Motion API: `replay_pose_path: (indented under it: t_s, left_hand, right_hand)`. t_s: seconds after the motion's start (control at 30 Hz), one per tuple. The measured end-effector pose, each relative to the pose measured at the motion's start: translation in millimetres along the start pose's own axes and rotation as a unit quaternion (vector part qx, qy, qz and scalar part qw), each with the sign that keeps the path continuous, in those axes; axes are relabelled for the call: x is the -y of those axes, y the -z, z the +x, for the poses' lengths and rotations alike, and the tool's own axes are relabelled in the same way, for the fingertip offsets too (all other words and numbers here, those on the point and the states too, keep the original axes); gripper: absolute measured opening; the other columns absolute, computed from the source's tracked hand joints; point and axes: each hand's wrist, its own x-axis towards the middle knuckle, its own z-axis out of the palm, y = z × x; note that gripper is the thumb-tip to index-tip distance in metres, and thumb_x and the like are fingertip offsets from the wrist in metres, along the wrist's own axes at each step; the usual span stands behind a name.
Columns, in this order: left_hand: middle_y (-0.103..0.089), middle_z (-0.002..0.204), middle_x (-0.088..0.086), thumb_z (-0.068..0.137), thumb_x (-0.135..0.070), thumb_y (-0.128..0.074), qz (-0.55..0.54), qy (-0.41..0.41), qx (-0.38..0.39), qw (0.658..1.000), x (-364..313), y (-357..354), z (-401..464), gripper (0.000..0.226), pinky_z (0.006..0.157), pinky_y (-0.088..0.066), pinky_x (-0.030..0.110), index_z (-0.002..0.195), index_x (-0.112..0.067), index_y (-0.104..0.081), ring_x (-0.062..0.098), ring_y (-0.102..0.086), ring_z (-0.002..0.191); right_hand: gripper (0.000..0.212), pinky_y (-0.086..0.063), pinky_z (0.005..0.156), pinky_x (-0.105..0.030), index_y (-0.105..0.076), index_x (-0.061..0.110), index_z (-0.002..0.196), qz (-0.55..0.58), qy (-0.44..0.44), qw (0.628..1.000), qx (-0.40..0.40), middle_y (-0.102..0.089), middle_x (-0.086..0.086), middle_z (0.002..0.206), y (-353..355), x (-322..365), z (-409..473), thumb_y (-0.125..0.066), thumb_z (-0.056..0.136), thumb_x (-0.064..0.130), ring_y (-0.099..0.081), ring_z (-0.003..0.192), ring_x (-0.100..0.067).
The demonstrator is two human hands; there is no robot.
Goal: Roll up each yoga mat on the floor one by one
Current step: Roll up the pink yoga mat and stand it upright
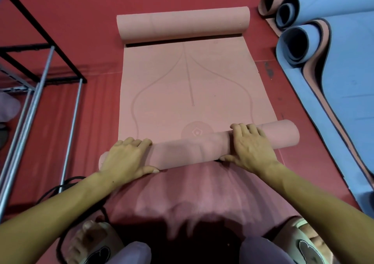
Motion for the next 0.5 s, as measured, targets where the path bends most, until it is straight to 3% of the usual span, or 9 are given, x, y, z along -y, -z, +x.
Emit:
replay_pose_path:
  t_s: [0.1, 0.17, 0.27, 0.5]
  left_hand:
    - [-0.064, 0.113, 0.002, 0.076, -0.089, -0.053, 0.011, 0.008, -0.027, 1.000, -9.1, -3.9, -12.9, 0.086, 0.079, -0.049, 0.045, 0.128, -0.020, -0.058, 0.030, -0.059, 0.098]
    - [-0.057, 0.120, 0.008, 0.068, -0.084, -0.070, 0.036, 0.016, -0.018, 0.999, -11.4, -6.3, -16.2, 0.095, 0.079, -0.046, 0.046, 0.135, -0.017, -0.055, 0.033, -0.056, 0.099]
    - [-0.056, 0.115, 0.007, 0.063, -0.069, -0.086, 0.053, 0.025, 0.000, 0.998, -8.1, -7.4, -14.5, 0.097, 0.075, -0.049, 0.047, 0.140, -0.018, -0.054, 0.032, -0.056, 0.094]
    - [-0.065, 0.102, -0.007, 0.060, -0.082, -0.077, -0.006, 0.005, 0.029, 1.000, 13.6, 4.6, -1.4, 0.091, 0.073, -0.055, 0.039, 0.131, -0.030, -0.057, 0.024, -0.066, 0.090]
  right_hand:
    - [0.089, -0.048, 0.089, -0.049, -0.055, 0.012, 0.115, -0.017, 0.018, 1.000, 0.006, -0.056, -0.009, 0.115, 2.2, -0.6, 1.7, -0.062, 0.069, 0.088, -0.053, 0.102, -0.033]
    - [0.088, -0.045, 0.096, -0.050, -0.055, 0.013, 0.120, -0.020, 0.017, 1.000, 0.014, -0.054, -0.012, 0.125, -0.5, -1.2, 1.0, -0.067, 0.069, 0.083, -0.052, 0.108, -0.036]
    - [0.090, -0.040, 0.099, -0.054, -0.054, 0.015, 0.129, -0.040, 0.013, 0.999, 0.010, -0.053, -0.013, 0.128, -4.7, -5.9, -1.6, -0.074, 0.067, 0.077, -0.050, 0.109, -0.037]
    - [0.076, -0.049, 0.087, -0.046, -0.057, 0.018, 0.127, -0.035, 0.037, 0.997, 0.051, -0.060, -0.006, 0.118, 5.0, -13.2, 11.0, -0.076, 0.071, 0.067, -0.055, 0.103, -0.031]
